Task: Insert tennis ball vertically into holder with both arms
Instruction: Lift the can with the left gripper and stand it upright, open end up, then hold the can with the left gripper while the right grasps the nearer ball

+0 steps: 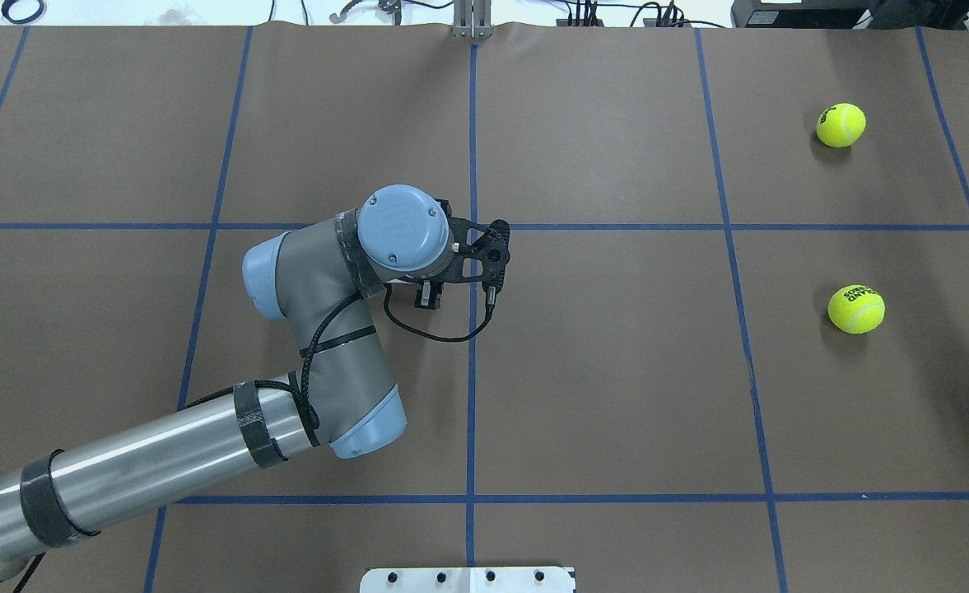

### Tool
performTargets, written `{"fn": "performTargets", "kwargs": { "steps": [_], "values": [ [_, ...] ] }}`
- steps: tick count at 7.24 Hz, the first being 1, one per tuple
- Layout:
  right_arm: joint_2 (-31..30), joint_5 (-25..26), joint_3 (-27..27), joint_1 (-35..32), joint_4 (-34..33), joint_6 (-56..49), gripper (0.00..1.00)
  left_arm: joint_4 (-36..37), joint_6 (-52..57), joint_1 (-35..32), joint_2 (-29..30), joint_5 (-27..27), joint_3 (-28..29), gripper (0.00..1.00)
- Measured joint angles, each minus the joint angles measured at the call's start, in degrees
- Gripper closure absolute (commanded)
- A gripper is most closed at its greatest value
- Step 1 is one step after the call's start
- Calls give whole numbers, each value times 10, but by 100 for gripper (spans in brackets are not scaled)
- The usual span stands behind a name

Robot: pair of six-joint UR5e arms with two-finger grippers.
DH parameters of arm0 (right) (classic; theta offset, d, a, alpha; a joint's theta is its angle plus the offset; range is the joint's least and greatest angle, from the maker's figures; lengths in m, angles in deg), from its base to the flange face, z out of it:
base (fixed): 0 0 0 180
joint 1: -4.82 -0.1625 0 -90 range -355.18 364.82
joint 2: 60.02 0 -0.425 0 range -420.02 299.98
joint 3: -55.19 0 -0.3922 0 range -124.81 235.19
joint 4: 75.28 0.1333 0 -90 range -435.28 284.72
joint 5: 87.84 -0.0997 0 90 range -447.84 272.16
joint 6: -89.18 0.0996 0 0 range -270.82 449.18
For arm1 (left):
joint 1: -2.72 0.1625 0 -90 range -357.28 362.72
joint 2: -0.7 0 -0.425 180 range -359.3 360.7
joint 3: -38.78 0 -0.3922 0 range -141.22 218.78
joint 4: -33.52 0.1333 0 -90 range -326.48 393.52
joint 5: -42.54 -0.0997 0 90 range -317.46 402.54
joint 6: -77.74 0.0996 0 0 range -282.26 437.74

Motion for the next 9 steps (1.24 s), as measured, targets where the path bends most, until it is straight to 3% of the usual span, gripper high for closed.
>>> {"fn": "performTargets", "kwargs": {
  "steps": [4, 6, 9],
  "values": [
    [13, 0, 7, 0, 0, 1, 0, -238, -180, -21, 1, -1, -14, 24],
    [23, 0, 20, 7, 1, 2, 0, -402, -311, -26, -5, -10, -16, 24],
    [38, 38, 67, 72, 22, 78, 0, -630, -422, -18, -36, -74, 11, 23]
  ]
}}
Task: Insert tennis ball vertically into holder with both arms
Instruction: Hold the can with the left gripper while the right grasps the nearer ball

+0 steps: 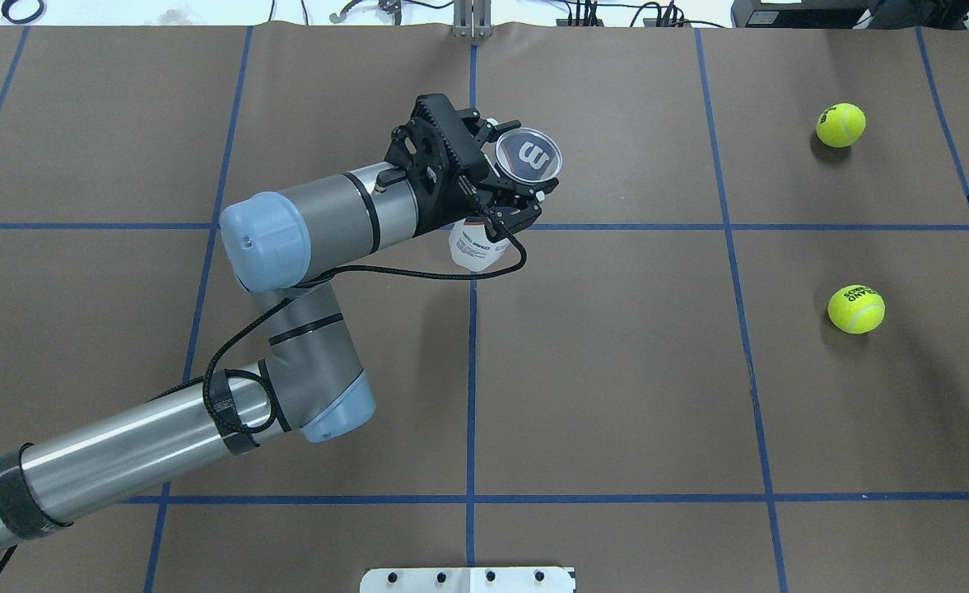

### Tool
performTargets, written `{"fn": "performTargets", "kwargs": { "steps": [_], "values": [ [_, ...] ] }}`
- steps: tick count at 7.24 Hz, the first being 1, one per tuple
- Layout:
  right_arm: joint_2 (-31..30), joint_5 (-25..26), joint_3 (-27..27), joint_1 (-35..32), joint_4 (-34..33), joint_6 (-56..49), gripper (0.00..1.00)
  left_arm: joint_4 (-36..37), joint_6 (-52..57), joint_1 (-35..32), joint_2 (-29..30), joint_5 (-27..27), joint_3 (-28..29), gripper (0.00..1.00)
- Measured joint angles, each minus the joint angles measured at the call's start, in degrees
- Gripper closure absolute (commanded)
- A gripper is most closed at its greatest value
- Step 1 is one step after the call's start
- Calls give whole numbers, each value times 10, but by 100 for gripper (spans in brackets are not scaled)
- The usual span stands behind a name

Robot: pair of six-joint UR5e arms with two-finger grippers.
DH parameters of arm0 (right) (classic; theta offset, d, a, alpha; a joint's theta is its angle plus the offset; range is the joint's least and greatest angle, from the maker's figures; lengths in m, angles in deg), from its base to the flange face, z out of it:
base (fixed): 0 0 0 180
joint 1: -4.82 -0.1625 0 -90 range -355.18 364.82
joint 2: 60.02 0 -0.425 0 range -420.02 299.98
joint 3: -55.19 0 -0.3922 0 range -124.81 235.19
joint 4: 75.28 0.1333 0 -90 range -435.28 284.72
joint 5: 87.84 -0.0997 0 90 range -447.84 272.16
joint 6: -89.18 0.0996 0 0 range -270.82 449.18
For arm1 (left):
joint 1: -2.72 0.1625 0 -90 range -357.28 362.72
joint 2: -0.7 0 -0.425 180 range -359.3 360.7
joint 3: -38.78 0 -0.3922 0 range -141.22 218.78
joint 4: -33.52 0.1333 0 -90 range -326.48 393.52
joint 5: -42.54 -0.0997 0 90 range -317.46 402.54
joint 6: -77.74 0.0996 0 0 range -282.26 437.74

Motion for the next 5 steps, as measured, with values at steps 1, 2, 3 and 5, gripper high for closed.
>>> {"fn": "performTargets", "kwargs": {
  "steps": [1, 2, 3, 5],
  "values": [
    [-1, 28, 9, 38, 36, 53, 0, -46, -8, 1, -4, -8, 18, 23],
    [-12, 68, 13, 83, 75, 94, 0, -68, -11, 1, -5, -12, 26, 23],
    [-30, 115, 14, 130, 105, 112, 0, -76, -12, 2, -5, -13, 30, 23],
    [-52, 164, 12, 190, 131, 124, 1, -80, -12, 2, -5, -14, 34, 23]
  ]
}}
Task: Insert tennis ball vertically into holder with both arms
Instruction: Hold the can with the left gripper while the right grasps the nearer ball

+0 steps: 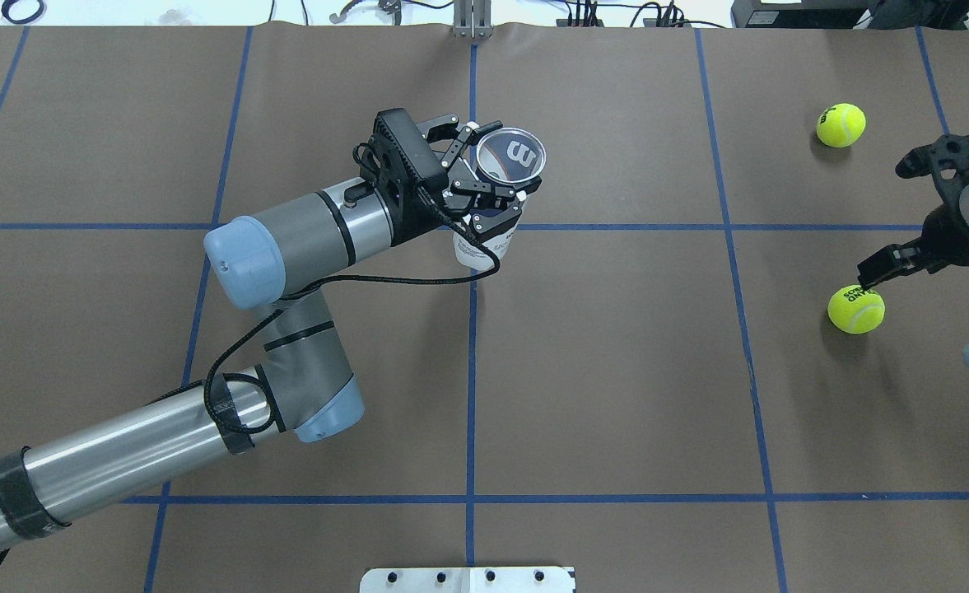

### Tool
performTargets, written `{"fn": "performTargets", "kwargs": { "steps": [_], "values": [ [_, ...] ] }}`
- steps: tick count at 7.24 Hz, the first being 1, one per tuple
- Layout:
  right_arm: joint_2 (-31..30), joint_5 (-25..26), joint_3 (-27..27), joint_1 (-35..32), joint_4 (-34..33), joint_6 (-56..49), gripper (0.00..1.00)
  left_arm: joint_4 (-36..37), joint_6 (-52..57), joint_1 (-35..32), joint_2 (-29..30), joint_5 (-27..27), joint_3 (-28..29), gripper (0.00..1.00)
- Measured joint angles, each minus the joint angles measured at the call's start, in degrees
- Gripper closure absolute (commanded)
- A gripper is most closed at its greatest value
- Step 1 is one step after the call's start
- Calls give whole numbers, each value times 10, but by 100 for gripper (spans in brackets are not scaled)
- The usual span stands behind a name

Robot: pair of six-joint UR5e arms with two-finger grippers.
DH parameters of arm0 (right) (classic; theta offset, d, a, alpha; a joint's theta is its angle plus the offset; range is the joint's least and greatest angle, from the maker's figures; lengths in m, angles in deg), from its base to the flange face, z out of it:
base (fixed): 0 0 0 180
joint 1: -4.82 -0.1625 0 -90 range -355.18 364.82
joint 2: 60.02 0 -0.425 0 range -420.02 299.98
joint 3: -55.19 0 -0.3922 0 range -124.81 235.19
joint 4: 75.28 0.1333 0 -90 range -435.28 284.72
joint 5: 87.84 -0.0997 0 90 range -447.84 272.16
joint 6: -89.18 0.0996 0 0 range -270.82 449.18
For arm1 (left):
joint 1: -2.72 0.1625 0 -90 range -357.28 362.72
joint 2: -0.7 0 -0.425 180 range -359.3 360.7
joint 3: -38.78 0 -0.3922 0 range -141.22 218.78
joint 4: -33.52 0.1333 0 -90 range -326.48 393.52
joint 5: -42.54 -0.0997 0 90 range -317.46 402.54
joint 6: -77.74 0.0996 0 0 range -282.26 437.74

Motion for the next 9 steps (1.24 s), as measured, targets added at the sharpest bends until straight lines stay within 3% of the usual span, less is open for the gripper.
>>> {"fn": "performTargets", "kwargs": {
  "steps": [9],
  "values": [
    [26, 7, -75, 50, 49, 14, 3, 0, 1, 0, -1, 0, 9, 21]
  ]
}}
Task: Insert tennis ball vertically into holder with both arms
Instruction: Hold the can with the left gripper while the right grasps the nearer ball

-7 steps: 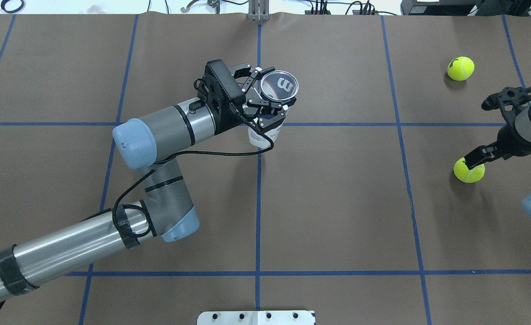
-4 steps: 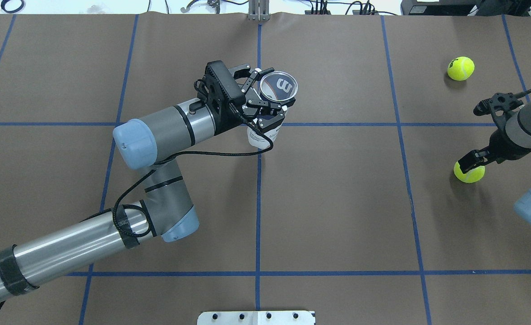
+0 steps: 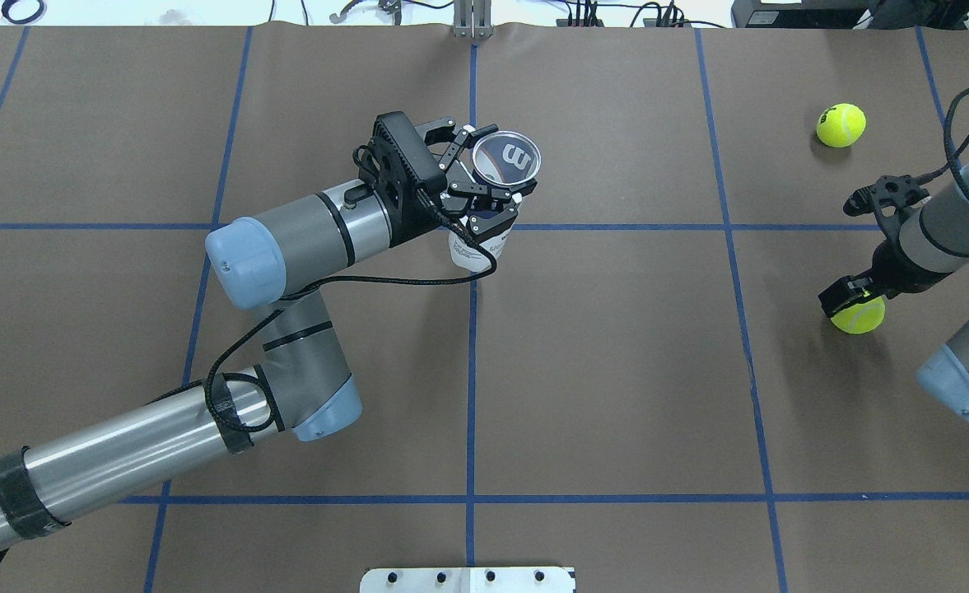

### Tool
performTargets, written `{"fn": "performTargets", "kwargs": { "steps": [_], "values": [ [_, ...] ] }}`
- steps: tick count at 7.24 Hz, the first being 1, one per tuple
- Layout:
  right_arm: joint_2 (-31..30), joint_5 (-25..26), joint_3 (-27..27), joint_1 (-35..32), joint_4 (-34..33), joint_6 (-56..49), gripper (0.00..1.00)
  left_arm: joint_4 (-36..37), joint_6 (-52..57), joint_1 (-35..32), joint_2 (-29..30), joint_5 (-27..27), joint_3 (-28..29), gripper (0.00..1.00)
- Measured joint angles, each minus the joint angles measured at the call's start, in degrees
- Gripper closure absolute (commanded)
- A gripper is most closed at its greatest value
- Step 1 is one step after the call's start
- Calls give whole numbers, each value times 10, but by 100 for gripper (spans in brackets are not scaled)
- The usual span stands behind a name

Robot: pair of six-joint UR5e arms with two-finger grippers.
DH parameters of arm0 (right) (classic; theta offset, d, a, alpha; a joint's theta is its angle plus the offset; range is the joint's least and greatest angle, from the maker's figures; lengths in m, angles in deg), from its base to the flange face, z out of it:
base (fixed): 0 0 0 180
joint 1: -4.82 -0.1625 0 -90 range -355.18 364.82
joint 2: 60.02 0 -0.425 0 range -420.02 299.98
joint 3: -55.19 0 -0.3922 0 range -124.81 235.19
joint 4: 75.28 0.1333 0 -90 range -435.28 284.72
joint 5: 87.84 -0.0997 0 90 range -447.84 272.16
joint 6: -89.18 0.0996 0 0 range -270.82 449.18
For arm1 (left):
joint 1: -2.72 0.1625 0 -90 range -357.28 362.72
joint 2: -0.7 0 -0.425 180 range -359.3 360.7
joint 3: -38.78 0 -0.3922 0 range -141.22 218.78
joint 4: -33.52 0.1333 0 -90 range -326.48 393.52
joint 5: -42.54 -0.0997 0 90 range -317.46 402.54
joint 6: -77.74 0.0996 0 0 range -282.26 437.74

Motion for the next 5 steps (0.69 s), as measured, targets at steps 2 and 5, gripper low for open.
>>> {"fn": "performTargets", "kwargs": {
  "steps": [2, 5],
  "values": [
    [6, -1, -11, 4, 1, -2, 52, 0, 0, 0, -1, 0, 0, 21],
    [7, -6, -18, 4, 1, -5, 100, -1, 0, 0, -3, 0, -1, 21]
  ]
}}
